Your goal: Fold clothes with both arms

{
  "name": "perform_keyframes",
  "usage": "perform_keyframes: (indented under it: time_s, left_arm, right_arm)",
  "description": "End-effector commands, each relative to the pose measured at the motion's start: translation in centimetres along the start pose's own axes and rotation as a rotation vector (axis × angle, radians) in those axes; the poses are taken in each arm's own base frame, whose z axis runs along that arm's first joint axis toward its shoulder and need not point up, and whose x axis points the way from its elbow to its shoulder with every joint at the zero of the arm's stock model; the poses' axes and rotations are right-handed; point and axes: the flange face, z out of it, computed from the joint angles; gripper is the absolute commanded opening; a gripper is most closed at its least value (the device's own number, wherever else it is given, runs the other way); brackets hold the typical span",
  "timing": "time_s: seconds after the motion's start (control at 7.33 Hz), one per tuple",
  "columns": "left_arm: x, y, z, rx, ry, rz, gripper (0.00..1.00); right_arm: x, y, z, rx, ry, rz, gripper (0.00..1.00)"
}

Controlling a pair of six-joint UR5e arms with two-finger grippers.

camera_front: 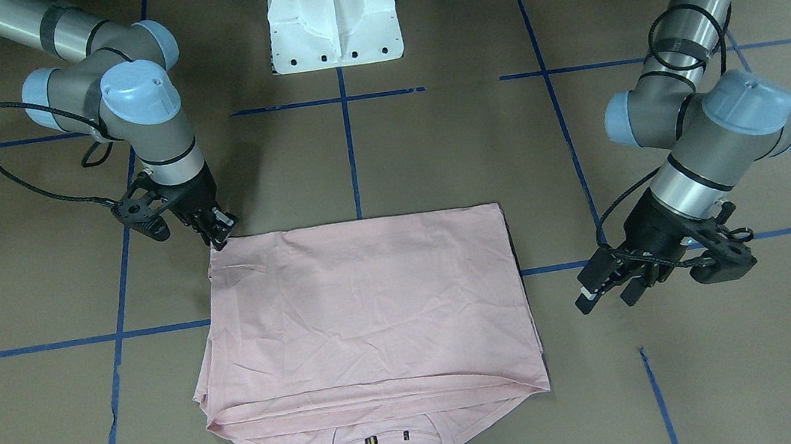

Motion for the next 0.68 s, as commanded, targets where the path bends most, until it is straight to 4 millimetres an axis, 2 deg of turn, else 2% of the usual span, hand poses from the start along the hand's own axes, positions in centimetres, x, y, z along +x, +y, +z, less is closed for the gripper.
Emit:
perform_keyframes:
  time_s: [0.0, 0.14, 0.27, 0.41, 0.55]
  left_arm:
    - [0.0, 0.0, 0.0, -0.001, 0.000, 0.000, 1.00]
    - [0.2, -0.1, -0.1, 0.001, 0.004, 0.001, 1.00]
    - [0.3, -0.1, -0.2, 0.001, 0.008, 0.002, 1.00]
    - [0.8, 0.1, -0.4, -0.003, 0.020, 0.004, 1.00]
    - [1.9, 0.2, -1.1, -0.003, 0.043, 0.015, 1.00]
  right_arm:
    - [-0.2, 0.1, -0.6, -0.005, -0.011, -0.002, 0.00]
    - [0.6, 0.1, -2.3, -0.013, -0.033, -0.004, 0.00]
    - [5.5, 1.6, -5.2, -0.056, -0.039, -0.033, 0.00]
    - [9.8, 4.7, -8.7, -0.118, -0.045, -0.082, 0.00]
    - [13.0, 7.9, -11.4, -0.199, -0.028, -0.056, 0.00]
